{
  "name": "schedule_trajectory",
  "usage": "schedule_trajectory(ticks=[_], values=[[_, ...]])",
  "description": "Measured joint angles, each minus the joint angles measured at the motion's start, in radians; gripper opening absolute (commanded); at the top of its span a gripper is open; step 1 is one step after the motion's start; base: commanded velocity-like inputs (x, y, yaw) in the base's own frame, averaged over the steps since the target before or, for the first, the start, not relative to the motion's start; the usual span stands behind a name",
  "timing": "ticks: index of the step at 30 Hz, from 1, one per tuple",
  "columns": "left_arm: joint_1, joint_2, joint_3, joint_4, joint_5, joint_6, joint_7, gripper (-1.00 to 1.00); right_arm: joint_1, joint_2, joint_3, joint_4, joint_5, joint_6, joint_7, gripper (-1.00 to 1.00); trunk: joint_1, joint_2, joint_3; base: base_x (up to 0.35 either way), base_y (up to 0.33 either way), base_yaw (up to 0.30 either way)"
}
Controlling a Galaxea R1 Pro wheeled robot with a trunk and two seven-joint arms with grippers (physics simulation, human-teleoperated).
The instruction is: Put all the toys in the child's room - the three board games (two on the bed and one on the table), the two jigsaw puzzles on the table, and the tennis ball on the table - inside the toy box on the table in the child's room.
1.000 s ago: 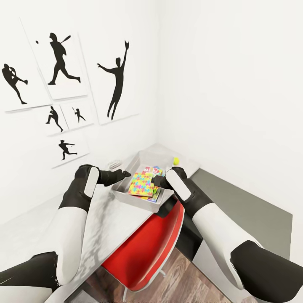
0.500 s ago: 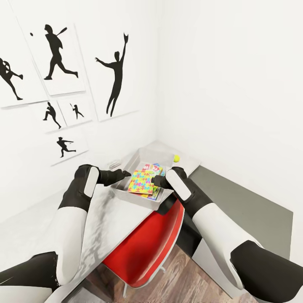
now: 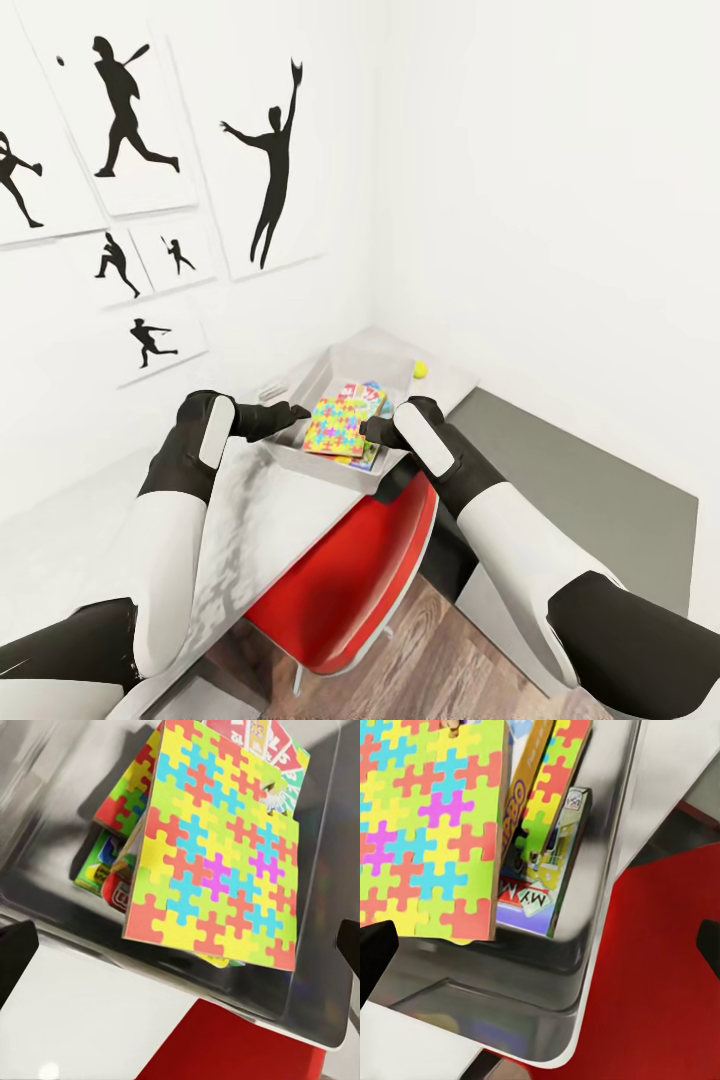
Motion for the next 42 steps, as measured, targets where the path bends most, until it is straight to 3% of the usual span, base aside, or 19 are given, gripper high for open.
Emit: schedule_trajectory(ticks=[34,42], values=[[0.000,0.010,0.011,0.000,0.002,0.000,0.000,1.00,0.000,0.000,0.001,0.000,0.001,0.000,0.000,1.00,0.000,0.000,-0.044,0.000,0.000,0.000],[0.001,0.011,0.027,0.003,0.003,0.000,0.000,1.00,0.000,0.000,0.001,0.000,0.001,0.000,0.000,1.00,0.000,0.000,-0.054,0.000,0.000,0.000]])
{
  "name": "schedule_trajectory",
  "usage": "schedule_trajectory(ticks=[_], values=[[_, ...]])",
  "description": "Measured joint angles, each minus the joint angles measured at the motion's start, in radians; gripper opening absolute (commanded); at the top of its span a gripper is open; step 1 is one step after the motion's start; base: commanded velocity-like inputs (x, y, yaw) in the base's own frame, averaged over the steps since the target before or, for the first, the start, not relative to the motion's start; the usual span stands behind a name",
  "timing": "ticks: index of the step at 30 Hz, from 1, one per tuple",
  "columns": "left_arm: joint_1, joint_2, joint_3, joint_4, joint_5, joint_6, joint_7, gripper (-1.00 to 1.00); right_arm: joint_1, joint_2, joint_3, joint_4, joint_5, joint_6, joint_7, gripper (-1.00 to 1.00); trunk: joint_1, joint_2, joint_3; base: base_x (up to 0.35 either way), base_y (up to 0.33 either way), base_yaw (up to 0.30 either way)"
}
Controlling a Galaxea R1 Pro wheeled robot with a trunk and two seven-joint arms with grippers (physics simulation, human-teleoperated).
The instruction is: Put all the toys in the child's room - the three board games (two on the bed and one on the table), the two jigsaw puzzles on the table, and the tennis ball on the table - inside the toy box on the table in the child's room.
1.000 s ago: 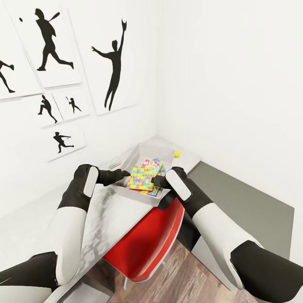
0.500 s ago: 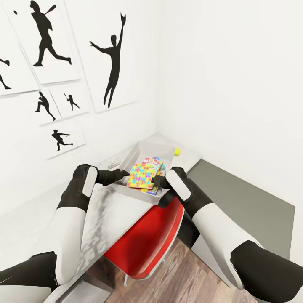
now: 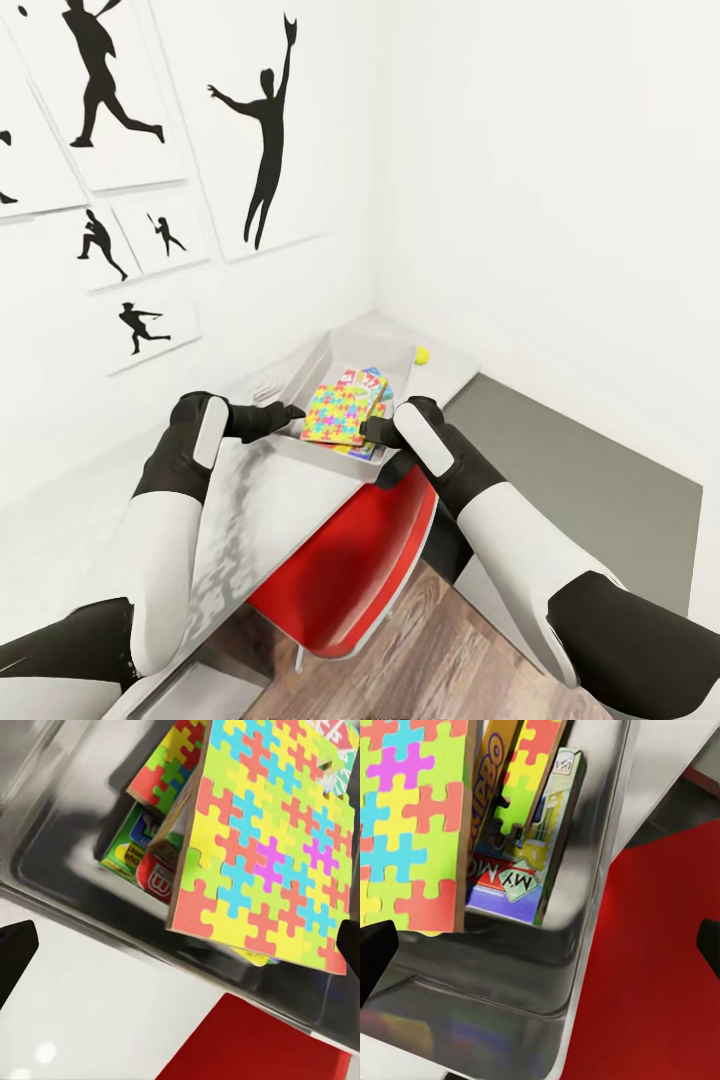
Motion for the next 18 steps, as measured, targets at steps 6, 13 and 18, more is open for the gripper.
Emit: schedule_trajectory(ticks=[6,13,18], values=[[0.000,0.000,0.019,0.001,-0.001,0.000,0.000,1.00,0.000,0.000,0.000,0.000,0.000,0.000,0.000,1.00,0.000,0.000,-0.007,0.000,0.000,0.000],[0.000,0.000,0.024,0.007,-0.001,0.000,0.002,1.00,0.000,0.000,0.000,0.000,0.000,0.000,0.000,1.00,0.000,0.000,-0.016,0.000,0.000,0.000],[0.000,0.000,0.031,0.008,-0.001,0.000,0.003,1.00,0.000,0.000,0.000,-0.001,0.000,0.000,0.000,1.00,0.000,0.000,-0.022,0.000,0.000,0.000]])
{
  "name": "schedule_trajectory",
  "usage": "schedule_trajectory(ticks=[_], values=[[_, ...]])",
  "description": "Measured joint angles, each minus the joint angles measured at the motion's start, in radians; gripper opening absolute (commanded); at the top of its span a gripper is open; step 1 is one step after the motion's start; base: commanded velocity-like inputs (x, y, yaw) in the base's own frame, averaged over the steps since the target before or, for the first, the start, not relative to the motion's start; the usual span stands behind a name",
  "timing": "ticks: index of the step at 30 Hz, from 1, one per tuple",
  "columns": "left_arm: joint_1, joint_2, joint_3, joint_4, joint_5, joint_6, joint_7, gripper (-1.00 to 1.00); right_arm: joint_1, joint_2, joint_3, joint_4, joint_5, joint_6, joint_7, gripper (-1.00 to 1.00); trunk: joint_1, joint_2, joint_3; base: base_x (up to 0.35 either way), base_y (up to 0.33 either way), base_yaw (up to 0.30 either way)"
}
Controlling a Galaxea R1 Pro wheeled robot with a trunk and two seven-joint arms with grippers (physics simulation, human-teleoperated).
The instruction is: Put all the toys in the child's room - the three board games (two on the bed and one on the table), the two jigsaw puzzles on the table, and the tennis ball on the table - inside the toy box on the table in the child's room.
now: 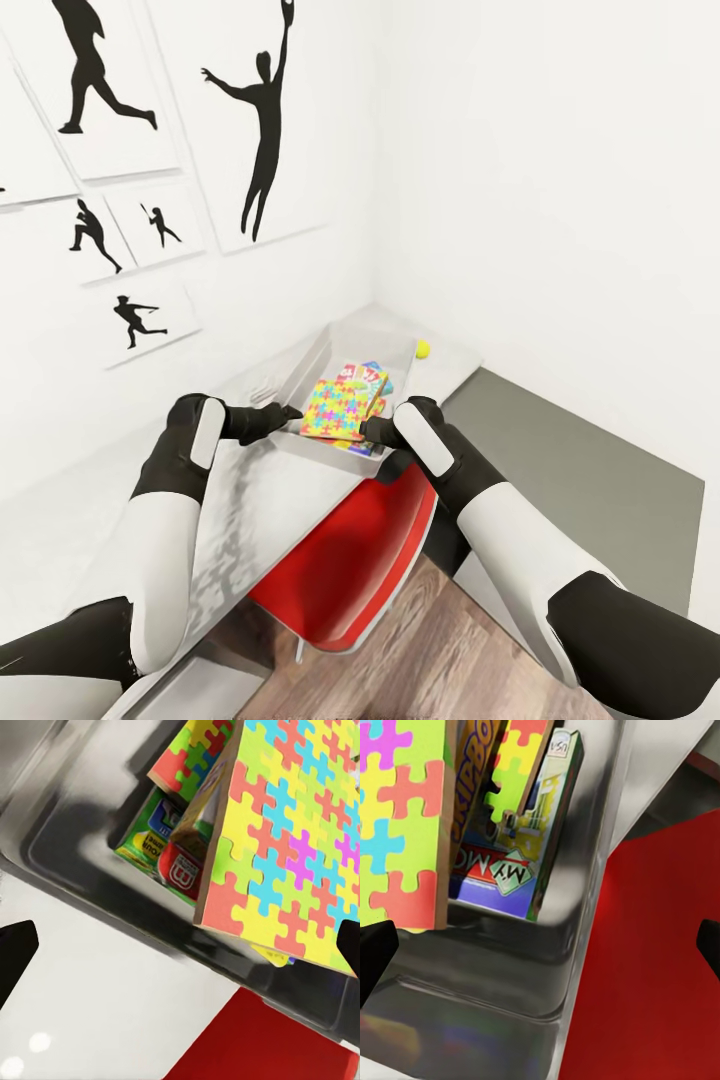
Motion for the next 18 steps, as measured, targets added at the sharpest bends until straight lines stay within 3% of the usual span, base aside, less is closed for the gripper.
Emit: schedule_trajectory(ticks=[18], values=[[0.000,0.000,0.006,0.000,0.000,0.000,0.000,1.00,0.000,0.000,0.000,-0.005,-0.001,0.000,0.000,1.00,0.000,0.000,-0.014,0.000,0.000,0.000]])
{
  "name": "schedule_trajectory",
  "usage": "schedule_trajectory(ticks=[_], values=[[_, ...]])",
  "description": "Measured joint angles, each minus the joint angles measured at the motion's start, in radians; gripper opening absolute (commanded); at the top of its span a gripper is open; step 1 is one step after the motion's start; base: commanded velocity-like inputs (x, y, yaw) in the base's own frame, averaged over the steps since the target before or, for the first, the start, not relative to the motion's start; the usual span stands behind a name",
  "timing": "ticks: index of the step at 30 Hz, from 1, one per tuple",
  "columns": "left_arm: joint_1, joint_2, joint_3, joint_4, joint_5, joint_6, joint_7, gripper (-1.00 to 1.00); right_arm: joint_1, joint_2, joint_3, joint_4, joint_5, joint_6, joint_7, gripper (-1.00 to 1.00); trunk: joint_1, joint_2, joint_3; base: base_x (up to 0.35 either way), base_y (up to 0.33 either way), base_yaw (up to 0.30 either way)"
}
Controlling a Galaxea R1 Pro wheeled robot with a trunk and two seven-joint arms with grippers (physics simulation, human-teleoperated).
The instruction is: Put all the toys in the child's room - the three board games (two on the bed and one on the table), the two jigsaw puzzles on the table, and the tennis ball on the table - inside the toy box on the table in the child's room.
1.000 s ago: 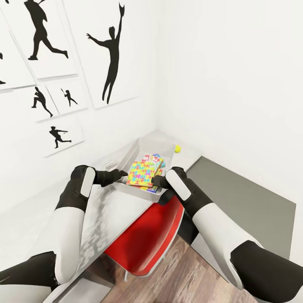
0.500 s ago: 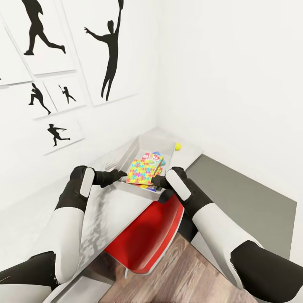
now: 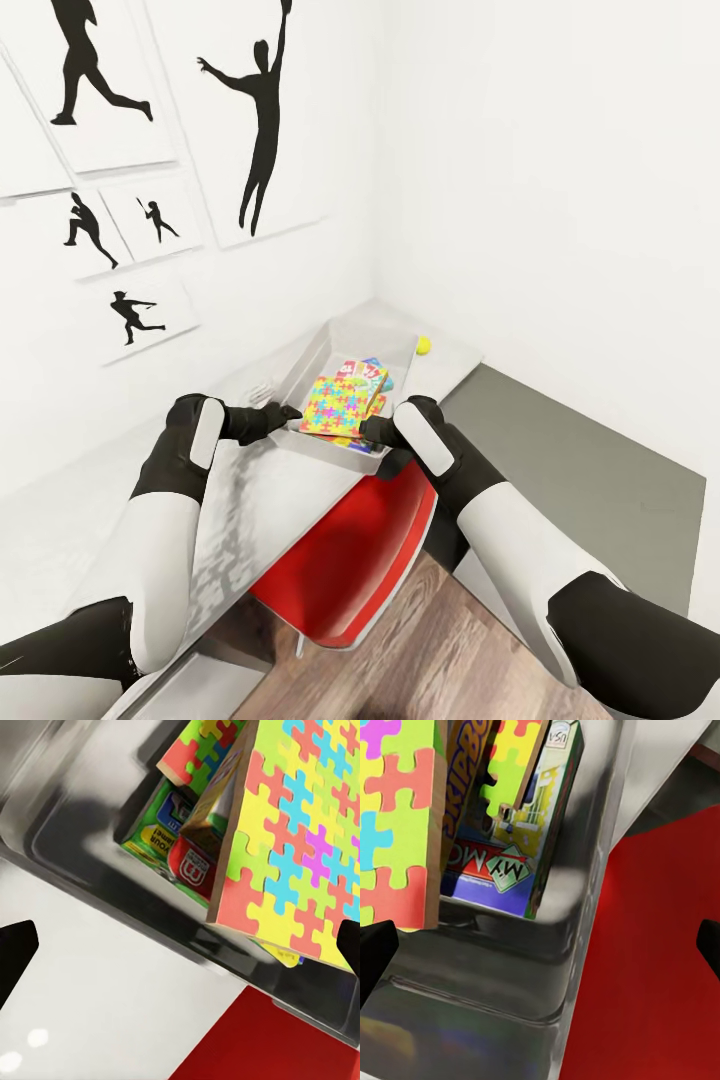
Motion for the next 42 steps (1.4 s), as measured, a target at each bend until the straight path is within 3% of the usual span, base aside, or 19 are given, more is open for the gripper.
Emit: schedule_trajectory(ticks=[22,30,42], values=[[0.000,0.000,0.000,0.001,0.000,0.000,0.000,1.00,0.000,0.000,0.000,-0.001,0.000,0.000,0.000,1.00,0.000,0.000,0.000,0.000,0.000,0.000],[0.000,0.001,0.004,0.051,0.000,0.000,0.003,1.00,0.000,0.000,0.001,-0.002,0.000,0.000,0.000,1.00,0.000,0.000,0.000,0.000,0.000,0.000],[0.000,0.002,0.003,0.057,0.000,0.000,0.003,1.00,0.000,0.000,0.000,-0.004,0.001,0.000,0.000,1.00,0.000,0.000,0.000,0.000,0.000,0.000]])
